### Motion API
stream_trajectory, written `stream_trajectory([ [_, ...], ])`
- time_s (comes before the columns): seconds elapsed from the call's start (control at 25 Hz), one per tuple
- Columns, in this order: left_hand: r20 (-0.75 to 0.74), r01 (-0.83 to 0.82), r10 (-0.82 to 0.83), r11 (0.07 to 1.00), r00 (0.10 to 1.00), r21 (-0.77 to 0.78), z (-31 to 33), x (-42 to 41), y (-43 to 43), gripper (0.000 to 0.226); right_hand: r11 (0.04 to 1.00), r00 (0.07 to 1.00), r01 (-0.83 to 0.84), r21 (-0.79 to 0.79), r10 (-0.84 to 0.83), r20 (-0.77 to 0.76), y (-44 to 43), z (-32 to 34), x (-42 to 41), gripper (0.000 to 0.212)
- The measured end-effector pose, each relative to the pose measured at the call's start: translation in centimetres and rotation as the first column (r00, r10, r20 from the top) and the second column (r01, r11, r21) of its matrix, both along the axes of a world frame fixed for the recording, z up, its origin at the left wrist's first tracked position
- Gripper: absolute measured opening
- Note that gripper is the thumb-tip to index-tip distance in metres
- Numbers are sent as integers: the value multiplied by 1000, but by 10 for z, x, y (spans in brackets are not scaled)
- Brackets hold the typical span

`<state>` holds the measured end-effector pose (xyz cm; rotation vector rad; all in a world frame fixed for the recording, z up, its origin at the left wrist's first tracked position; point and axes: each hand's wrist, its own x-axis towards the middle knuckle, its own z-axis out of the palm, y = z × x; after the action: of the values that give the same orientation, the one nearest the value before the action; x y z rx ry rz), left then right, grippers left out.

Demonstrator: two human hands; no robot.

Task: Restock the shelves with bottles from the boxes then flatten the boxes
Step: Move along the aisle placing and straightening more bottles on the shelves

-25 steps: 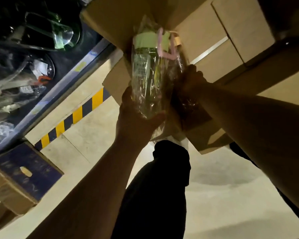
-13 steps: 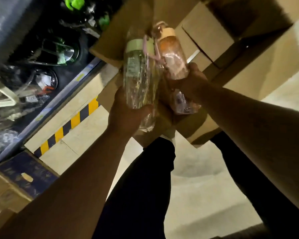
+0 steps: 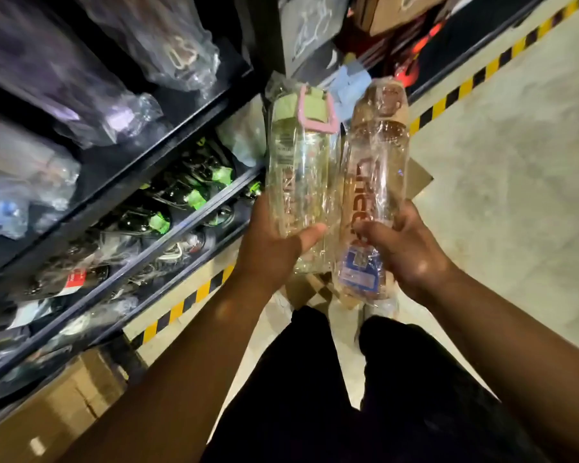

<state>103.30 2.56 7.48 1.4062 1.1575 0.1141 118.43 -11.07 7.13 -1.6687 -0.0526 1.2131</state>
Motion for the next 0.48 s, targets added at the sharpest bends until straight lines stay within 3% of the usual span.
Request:
stream_trajectory([
  [0.12, 117, -47, 30, 989, 993, 140, 88, -24, -7, 68, 993, 996, -64, 98, 57, 72, -3, 84, -14, 70],
  [0.32, 308, -266, 246, 964, 919, 25, 179, -64, -60, 65, 943, 928, -302, 139, 258, 269, -19, 165, -31, 69],
  [0.48, 346, -498, 439, 861, 829, 101, 226, -93, -116, 50, 886, 888, -411, 214, 336, 313, -41, 206, -49, 66],
])
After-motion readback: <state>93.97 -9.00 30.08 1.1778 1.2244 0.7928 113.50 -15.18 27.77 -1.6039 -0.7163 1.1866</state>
